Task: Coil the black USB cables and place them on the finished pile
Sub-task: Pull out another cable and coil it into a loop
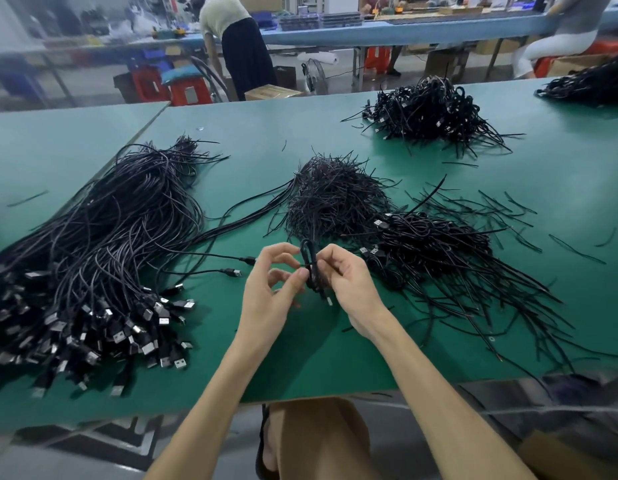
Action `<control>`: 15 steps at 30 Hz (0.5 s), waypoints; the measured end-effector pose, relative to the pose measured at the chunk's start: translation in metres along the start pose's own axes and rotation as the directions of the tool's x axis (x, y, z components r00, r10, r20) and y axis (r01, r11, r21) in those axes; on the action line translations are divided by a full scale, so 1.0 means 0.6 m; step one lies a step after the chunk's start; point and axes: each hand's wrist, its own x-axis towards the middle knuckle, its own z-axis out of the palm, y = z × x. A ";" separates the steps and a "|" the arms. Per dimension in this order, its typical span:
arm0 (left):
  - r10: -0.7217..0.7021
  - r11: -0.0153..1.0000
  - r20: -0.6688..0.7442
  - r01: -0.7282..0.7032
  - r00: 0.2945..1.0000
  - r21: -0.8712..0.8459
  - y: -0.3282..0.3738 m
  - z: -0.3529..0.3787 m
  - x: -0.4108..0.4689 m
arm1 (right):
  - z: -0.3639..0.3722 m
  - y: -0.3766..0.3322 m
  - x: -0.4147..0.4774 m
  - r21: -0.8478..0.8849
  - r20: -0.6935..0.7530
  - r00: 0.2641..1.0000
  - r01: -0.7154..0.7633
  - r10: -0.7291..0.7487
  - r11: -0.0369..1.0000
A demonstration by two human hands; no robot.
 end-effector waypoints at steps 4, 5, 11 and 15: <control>0.032 0.999 0.116 -0.035 0.993 0.027 0.037 -0.009 0.023 | -0.001 -0.010 0.002 0.070 0.012 1.000 -0.017 0.016 0.997; 0.054 0.991 0.159 -0.073 0.986 0.115 0.043 -0.014 0.033 | -0.001 -0.011 0.002 0.081 0.014 1.000 -0.019 0.018 0.997; 0.177 0.504 0.471 -0.491 0.864 0.711 0.070 -0.032 0.056 | -0.007 -0.007 -0.007 0.096 0.036 0.999 -0.030 0.026 0.995; 0.233 0.384 0.559 -0.603 0.796 0.699 0.086 -0.037 0.064 | -0.006 -0.012 -0.005 0.135 0.059 0.998 -0.033 0.026 0.990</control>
